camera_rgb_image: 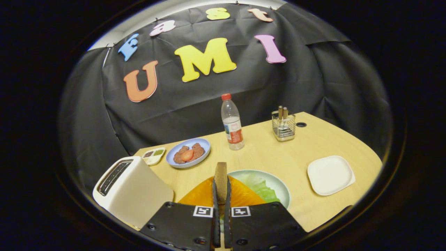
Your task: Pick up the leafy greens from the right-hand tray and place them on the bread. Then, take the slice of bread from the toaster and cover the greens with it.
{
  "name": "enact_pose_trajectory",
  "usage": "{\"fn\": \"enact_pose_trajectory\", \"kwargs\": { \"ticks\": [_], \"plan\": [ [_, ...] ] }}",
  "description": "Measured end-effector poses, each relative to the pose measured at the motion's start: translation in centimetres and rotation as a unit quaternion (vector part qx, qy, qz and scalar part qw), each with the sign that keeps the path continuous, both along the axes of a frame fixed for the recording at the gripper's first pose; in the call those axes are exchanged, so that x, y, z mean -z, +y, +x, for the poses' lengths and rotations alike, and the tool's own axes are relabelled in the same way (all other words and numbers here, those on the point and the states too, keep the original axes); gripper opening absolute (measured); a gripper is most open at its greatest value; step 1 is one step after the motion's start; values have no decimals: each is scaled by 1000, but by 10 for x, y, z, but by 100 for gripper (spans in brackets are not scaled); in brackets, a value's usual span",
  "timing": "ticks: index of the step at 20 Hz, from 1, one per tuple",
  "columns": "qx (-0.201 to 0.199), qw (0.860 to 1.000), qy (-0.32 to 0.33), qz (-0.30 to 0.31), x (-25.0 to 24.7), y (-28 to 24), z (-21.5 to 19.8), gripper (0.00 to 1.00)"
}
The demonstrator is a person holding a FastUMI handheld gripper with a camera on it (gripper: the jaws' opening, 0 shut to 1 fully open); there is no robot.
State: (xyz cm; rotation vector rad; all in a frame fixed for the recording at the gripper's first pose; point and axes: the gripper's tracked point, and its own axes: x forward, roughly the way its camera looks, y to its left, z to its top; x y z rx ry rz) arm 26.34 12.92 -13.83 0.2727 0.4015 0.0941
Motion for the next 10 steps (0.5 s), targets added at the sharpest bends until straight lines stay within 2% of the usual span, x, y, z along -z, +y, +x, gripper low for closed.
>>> {"fn": "enact_pose_trajectory", "kwargs": {
  "ticks": [3,4,7,8,9,10],
  "plan": [
    [1,1000,10,4,12,-16,3,4],
    [-1,1000,12,6,15,-18,1,9],
    [3,1000,18,1,26,-30,5,9],
    [5,1000,20,-3,30,-33,6,17],
    [4,1000,23,-4,33,-36,7,17],
    [4,1000,26,-6,38,-40,7,22]
  ]
}}
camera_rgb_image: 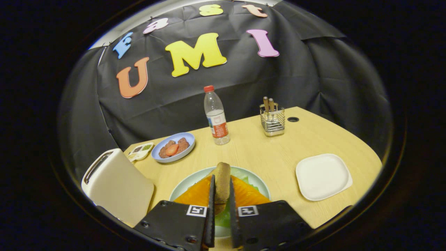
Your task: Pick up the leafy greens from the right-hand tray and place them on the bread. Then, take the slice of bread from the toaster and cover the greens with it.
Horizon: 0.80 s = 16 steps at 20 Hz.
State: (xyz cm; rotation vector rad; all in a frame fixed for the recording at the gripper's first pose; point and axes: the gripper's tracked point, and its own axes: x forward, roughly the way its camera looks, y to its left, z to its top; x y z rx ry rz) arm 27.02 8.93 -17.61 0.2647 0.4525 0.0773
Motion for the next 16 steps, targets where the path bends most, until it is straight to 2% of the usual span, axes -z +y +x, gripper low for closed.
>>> {"fn": "enact_pose_trajectory", "kwargs": {
  "ticks": [2,3,5,8,9,12,15,16],
  "plan": [
    [4,1000,5,-6,6,-6,2,31],
    [4,1000,8,-7,8,-8,2,31],
    [5,1000,13,-11,14,-12,3,47],
    [9,1000,16,-23,18,-17,1,57],
    [8,1000,13,-25,18,-16,-1,57],
    [17,999,1,-48,19,-24,-4,78],
    [26,998,-9,-48,15,-27,-16,79],
    [28,998,-15,-48,13,-26,-22,83]
  ]
}}
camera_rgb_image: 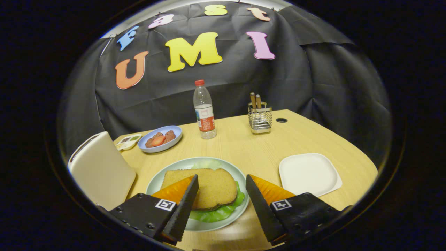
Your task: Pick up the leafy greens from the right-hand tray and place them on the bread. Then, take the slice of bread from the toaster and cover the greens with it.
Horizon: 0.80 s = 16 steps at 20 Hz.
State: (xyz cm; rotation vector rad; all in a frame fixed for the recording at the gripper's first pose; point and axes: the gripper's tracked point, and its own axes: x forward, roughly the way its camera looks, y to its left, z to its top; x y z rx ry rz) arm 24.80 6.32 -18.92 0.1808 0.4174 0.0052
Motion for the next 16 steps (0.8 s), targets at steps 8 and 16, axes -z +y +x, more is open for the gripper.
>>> {"fn": "enact_pose_trajectory", "kwargs": {
  "ticks": [8,16],
  "plan": [
    [8,996,-75,-50,-67,10,-69,96],
    [15,981,-169,-90,-166,22,-169,96]
  ]
}}
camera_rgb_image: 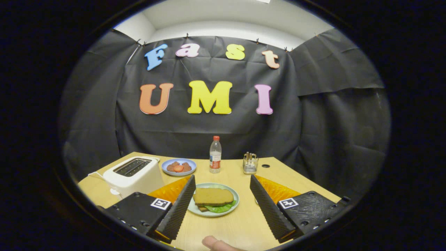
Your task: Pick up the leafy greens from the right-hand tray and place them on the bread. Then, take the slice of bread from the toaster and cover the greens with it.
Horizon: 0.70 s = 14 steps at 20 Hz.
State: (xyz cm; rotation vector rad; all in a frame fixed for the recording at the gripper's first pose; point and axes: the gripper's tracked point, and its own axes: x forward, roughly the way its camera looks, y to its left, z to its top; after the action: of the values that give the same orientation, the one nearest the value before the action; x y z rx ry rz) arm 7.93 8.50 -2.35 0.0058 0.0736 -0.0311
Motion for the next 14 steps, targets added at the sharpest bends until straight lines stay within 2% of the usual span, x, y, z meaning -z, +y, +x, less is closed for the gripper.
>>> {"fn": "enact_pose_trajectory", "kwargs": {
  "ticks": [6,14],
  "plan": [
    [-11,1000,-22,14,-34,13,-54,96],
    [2,999,-12,31,-36,2,-81,96]
  ]
}}
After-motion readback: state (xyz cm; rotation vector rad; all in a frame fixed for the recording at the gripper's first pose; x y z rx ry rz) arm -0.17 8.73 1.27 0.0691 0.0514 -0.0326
